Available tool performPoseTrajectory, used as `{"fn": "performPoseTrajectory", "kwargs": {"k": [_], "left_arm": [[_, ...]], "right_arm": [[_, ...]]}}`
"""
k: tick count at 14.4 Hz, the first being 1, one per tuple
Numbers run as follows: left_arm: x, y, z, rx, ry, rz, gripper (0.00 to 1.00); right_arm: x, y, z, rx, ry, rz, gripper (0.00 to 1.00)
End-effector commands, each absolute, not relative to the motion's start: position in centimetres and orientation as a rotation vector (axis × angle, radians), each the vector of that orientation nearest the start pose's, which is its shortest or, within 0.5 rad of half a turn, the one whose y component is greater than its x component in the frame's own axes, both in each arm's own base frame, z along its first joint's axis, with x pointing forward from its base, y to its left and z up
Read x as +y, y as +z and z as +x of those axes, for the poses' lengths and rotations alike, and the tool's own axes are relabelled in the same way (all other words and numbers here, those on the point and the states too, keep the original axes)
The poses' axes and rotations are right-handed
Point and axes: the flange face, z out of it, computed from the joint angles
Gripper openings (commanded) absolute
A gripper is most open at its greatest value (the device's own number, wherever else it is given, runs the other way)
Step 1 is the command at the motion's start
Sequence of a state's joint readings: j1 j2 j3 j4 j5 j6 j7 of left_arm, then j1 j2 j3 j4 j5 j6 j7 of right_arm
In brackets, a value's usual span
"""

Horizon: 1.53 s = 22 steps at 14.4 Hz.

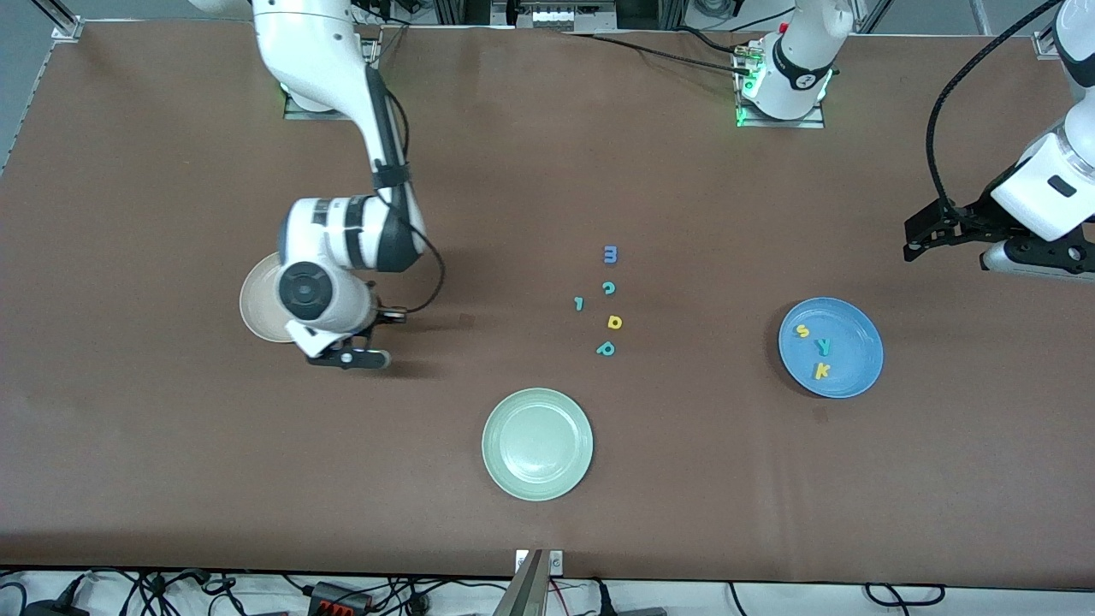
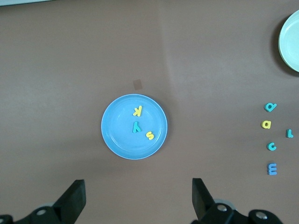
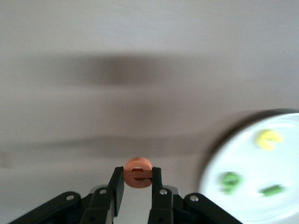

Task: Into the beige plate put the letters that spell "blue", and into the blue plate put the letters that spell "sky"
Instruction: 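Carry the orange e into the beige plate and open the right gripper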

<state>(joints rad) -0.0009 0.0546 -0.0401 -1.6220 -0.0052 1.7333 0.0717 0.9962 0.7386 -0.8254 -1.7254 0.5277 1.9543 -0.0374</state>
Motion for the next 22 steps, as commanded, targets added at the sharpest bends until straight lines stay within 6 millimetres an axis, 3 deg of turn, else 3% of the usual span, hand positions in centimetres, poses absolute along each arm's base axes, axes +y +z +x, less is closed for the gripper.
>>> {"fn": "performPoseTrajectory", "kwargs": {"k": [1,4,5,12,17,18,19,20,22], "left_arm": [[-2.8,58.8,58.1,0.225,-0.077,-3.126,1.0],[-2.9,58.9,58.1,0.234,-0.081,-3.109,1.0],[-2.9,58.9,58.1,0.234,-0.081,-3.109,1.0],[-2.8,59.0,58.0,0.231,-0.071,-3.109,1.0],[-2.6,59.0,58.0,0.221,-0.059,-3.11,1.0],[-2.6,59.0,57.9,0.221,-0.054,-3.11,1.0],[-2.6,59.0,58.0,0.219,-0.054,-3.111,1.0],[-2.8,59.4,58.0,0.221,-0.066,-3.11,1.0],[-3.1,59.4,58.1,0.223,-0.069,-3.11,1.0]], "right_arm": [[11.6,25.1,59.8,-0.169,0.509,-3.098,0.17],[3.9,24.0,59.6,-0.248,0.569,-3.013,0.18],[2.9,23.4,59.4,-0.253,0.574,-3.009,0.18],[0.7,21.0,59.6,-0.338,0.53,-3.05,0.18],[-0.3,20.9,59.7,-0.408,0.511,-3.04,0.2],[-0.3,21.0,59.8,-0.419,0.506,-3.037,0.38],[-0.2,21.1,59.9,-0.405,0.503,-3.042,0.91],[-0.1,21.3,60.1,-0.39,0.497,-3.039,1.0],[0.7,21.6,60.2,-0.401,0.488,-3.033,1.0]]}}
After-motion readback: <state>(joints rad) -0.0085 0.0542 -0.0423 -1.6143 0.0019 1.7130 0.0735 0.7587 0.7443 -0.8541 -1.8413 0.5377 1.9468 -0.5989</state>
